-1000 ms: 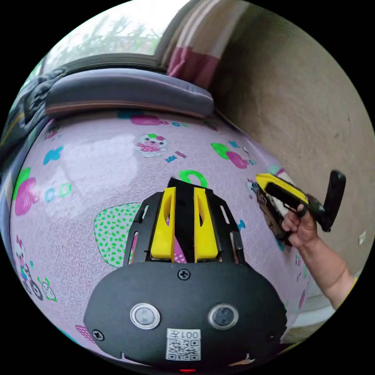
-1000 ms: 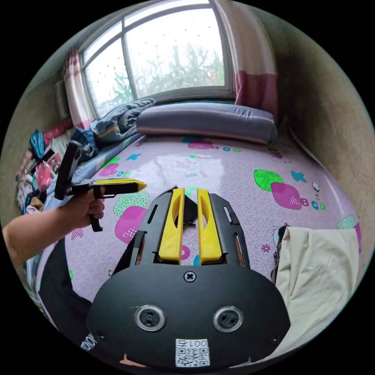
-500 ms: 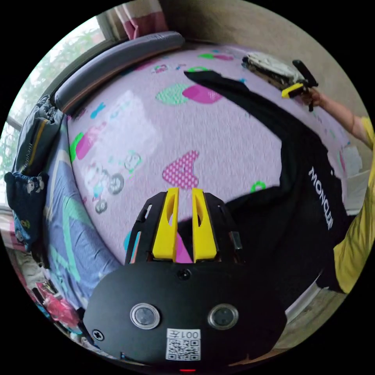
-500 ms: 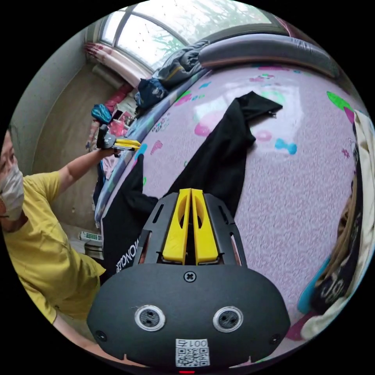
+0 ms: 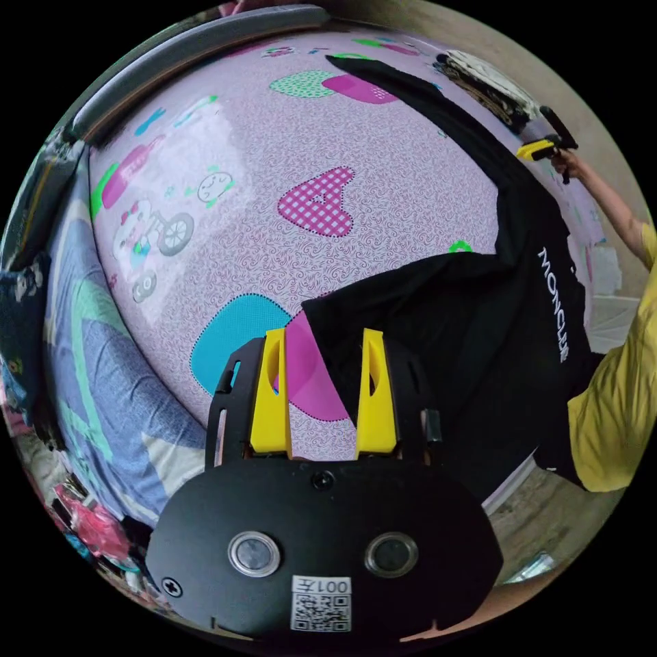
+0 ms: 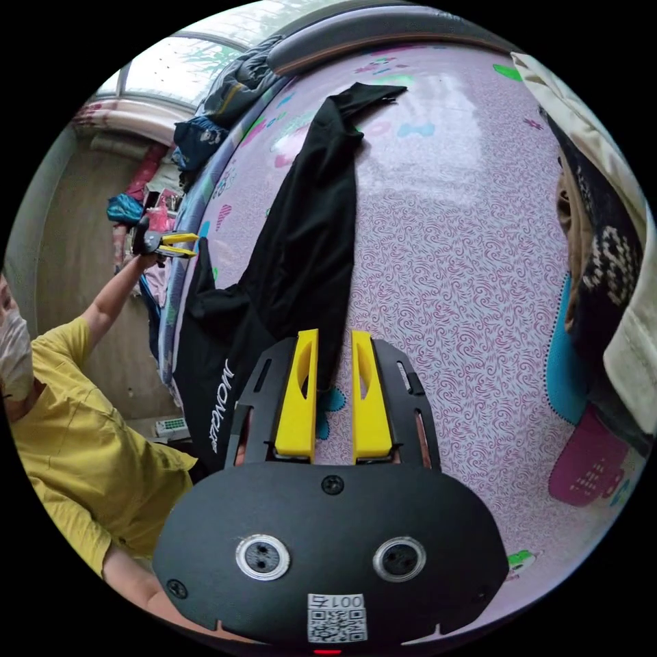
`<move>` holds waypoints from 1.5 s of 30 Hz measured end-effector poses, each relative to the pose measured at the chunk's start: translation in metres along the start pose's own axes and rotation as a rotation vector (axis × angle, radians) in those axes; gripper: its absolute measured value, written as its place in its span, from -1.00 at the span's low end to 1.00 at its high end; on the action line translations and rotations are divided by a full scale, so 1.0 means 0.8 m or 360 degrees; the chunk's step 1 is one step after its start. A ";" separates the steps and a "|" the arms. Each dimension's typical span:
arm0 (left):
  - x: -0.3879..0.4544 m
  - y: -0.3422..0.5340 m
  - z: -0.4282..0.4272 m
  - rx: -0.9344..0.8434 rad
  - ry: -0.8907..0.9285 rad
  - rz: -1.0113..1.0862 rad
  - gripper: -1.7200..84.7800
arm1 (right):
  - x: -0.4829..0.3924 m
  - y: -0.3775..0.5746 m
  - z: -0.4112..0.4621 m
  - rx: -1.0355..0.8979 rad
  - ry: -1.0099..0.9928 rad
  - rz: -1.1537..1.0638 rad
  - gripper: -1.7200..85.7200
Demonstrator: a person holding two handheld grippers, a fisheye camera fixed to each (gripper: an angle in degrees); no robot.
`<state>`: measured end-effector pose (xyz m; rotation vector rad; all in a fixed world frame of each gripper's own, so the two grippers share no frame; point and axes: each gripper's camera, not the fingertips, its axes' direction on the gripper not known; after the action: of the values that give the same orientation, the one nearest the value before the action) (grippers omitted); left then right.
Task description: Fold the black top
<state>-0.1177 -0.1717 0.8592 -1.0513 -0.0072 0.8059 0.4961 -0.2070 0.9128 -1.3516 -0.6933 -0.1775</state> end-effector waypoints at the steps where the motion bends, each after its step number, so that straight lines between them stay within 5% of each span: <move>1: -0.009 0.003 0.004 0.0017 0.0054 -0.0050 -0.70 | 0.002 0.000 0.001 -0.0005 -0.0015 0.0002 -0.78; 16: -0.047 0.025 0.077 0.0178 0.0357 -0.0404 -0.74 | 0.039 0.012 0.032 0.0059 -0.0192 0.0048 -0.87; 23: -0.032 0.063 0.094 0.0330 0.0174 -0.0599 -0.98 | 0.017 0.032 0.044 0.0155 0.0050 -0.0089 -0.95; 27: -0.018 0.101 0.087 0.0402 -0.0058 -0.0716 -0.99 | 0.013 0.053 0.042 0.0293 0.0194 -0.0069 -0.96; 36: 0.019 0.155 0.157 0.0233 -0.0063 -0.0882 -1.00 | 0.000 0.066 0.107 0.0352 0.0319 -0.0082 -0.93; 45: 0.034 0.220 0.175 0.0363 0.0053 -0.1261 -0.88 | -0.015 0.118 0.094 0.0541 0.0181 0.0032 -0.87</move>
<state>-0.2535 -0.0050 0.7870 -0.7490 -0.2812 0.0650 0.5073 -0.1179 0.8318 -1.0149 -0.5838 -0.1133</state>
